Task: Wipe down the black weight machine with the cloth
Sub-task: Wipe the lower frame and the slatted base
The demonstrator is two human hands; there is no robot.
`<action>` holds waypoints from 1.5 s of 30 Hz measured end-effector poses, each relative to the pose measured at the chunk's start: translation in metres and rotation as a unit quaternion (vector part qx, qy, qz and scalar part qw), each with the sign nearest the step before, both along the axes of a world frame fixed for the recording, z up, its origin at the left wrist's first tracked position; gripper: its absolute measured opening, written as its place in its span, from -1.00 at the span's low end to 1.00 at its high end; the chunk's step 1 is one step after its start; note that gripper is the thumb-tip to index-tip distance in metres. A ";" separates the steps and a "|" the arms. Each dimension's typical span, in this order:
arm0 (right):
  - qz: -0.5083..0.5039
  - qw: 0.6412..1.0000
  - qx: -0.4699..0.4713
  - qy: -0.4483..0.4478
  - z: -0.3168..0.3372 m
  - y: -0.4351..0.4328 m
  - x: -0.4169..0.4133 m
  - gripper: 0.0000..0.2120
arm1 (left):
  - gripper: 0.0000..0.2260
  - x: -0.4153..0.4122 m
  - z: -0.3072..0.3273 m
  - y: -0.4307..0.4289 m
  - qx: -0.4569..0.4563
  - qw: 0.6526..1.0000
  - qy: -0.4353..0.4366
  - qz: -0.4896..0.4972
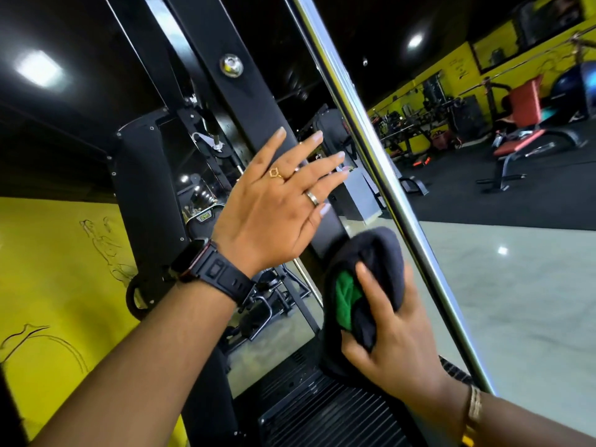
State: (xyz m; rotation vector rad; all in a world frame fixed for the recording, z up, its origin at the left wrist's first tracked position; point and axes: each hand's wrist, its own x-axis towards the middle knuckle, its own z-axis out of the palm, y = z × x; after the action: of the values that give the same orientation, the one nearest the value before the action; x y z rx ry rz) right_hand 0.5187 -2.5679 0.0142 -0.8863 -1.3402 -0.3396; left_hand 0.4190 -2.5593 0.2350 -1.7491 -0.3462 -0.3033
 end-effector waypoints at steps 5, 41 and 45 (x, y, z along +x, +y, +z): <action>-0.071 0.991 0.008 -0.116 -0.050 0.000 0.002 -0.39 | -0.59 0.002 -0.016 -0.002 -0.012 1.000 -0.005 -0.006; 0.001 0.998 0.024 -0.057 -0.035 0.008 0.007 -0.35 | -0.58 0.007 -0.062 -0.005 -0.020 0.998 -0.038 0.039; 0.001 0.998 0.000 -0.069 -0.078 0.006 0.009 -0.43 | -0.59 0.008 -0.076 -0.005 -0.022 0.999 -0.034 0.034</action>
State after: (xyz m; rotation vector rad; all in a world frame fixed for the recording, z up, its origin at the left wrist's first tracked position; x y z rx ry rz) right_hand 0.5277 -2.5621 -0.0638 -0.8744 -1.4675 -0.4051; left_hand 0.4270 -2.5644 0.1594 -1.7690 -0.4630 -0.3093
